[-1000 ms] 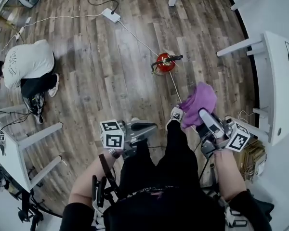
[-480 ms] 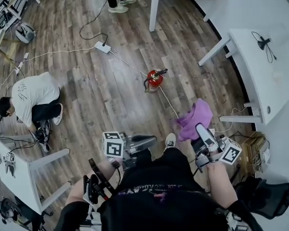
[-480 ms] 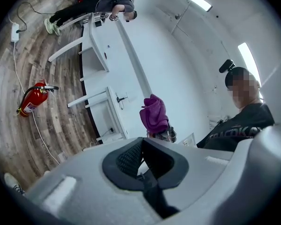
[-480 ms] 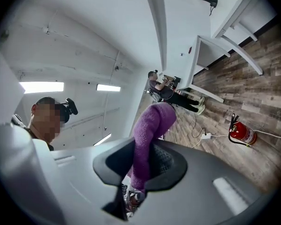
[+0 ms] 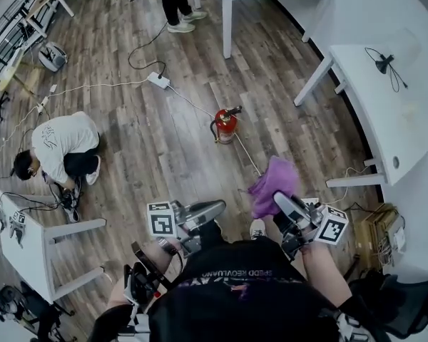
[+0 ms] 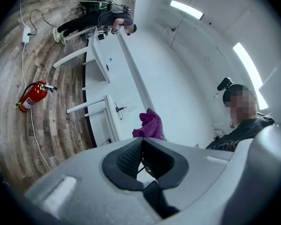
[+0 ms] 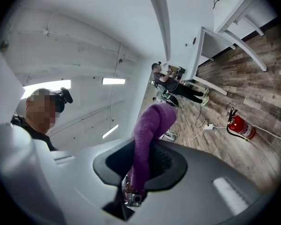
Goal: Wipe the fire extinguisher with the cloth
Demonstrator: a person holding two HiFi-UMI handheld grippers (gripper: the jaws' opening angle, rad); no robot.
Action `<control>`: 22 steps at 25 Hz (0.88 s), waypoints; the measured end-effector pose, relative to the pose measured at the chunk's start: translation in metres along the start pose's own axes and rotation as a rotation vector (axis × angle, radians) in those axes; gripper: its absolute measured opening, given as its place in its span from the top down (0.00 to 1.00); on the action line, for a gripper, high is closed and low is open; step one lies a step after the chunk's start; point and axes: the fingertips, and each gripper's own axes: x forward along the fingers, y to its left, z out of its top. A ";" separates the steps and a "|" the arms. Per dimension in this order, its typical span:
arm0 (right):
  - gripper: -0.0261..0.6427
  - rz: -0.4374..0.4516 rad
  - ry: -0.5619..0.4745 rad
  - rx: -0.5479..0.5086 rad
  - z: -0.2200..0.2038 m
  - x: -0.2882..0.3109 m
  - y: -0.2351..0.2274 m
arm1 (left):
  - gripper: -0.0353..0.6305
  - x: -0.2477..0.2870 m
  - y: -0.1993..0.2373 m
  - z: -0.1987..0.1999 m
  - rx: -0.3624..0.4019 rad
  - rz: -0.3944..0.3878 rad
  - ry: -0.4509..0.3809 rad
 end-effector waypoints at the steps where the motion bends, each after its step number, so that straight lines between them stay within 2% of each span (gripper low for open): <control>1: 0.87 0.003 0.027 -0.010 -0.002 -0.010 0.002 | 0.95 0.008 -0.008 -0.010 -0.005 -0.005 -0.005; 7: 0.87 0.067 0.172 -0.031 -0.014 -0.066 0.014 | 0.95 0.057 -0.045 -0.071 0.031 -0.016 -0.037; 12: 0.87 0.088 0.273 -0.024 -0.019 -0.099 0.013 | 0.95 0.086 -0.068 -0.110 0.118 -0.010 -0.038; 17: 0.87 0.115 0.330 -0.028 -0.023 -0.106 0.018 | 0.95 0.083 -0.081 -0.120 0.195 0.028 -0.030; 22: 0.87 0.151 0.362 -0.029 -0.027 -0.102 0.025 | 0.95 0.079 -0.090 -0.116 0.194 0.016 -0.056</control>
